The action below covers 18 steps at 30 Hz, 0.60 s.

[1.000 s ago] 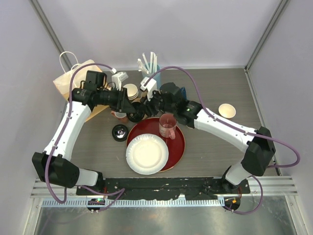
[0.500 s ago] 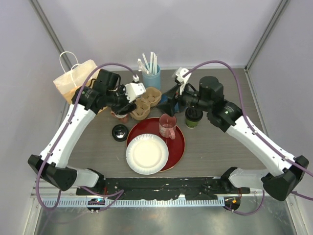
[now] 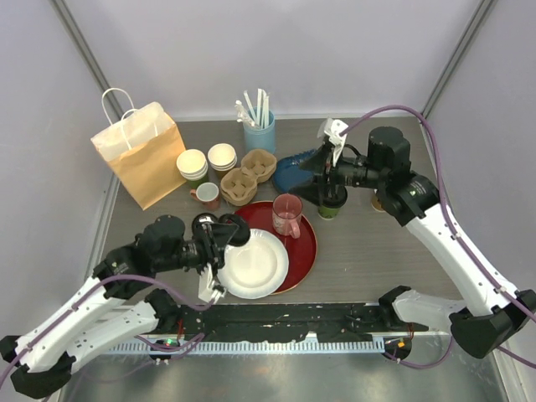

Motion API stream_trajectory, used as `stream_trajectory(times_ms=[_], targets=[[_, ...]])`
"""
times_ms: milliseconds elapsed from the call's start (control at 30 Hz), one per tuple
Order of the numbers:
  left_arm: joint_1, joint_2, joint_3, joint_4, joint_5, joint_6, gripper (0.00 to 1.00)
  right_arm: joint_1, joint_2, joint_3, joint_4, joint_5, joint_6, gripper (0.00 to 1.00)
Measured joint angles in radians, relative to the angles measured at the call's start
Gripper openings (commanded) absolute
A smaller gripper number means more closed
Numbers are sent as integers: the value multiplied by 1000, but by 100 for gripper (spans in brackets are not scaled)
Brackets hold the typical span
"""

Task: Pack the takeout coffee

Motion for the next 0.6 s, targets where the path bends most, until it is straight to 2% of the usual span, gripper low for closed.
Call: stream_trajectory(times_ms=[167,267,400,600], targets=[[-2,-81,-220,175,130,196,0,19,-19,0,-12,-123,-45,75],[-2,-102,-301,269,189,246,0,109,-6,2,-55,-128,-126,75],[-2,-146,-340,326,265,276,0,256,42,32,-181,-126,-280,75],[-2,-220,-359,343,368,289,0,276,111,89,-305,-134,-485,72]])
